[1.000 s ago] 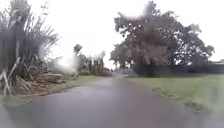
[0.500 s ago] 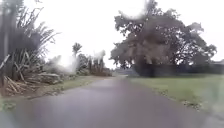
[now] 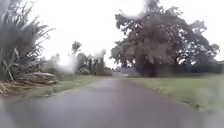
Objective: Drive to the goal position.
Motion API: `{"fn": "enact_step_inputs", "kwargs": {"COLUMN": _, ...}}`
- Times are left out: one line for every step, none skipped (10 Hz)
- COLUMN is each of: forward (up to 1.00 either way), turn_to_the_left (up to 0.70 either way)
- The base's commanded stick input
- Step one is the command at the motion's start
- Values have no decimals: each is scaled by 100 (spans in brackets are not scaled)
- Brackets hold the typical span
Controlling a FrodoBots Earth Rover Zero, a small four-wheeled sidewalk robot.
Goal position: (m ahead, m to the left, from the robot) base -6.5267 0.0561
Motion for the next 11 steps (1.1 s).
{"fn": "enact_step_inputs", "kwargs": {"forward": 85, "turn_to_the_left": 0}}
{"fn": "enact_step_inputs", "kwargs": {"forward": 85, "turn_to_the_left": 0}}
{"fn": "enact_step_inputs", "kwargs": {"forward": 85, "turn_to_the_left": 0}}
{"fn": "enact_step_inputs", "kwargs": {"forward": 85, "turn_to_the_left": 0}}
{"fn": "enact_step_inputs", "kwargs": {"forward": 85, "turn_to_the_left": 0}}
{"fn": "enact_step_inputs", "kwargs": {"forward": 85, "turn_to_the_left": 0}}
{"fn": "enact_step_inputs", "kwargs": {"forward": 85, "turn_to_the_left": 0}}
{"fn": "enact_step_inputs", "kwargs": {"forward": 85, "turn_to_the_left": 0}}
{"fn": "enact_step_inputs", "kwargs": {"forward": 85, "turn_to_the_left": 0}}
{"fn": "enact_step_inputs", "kwargs": {"forward": 85, "turn_to_the_left": 0}}
{"fn": "enact_step_inputs", "kwargs": {"forward": 85, "turn_to_the_left": 0}}
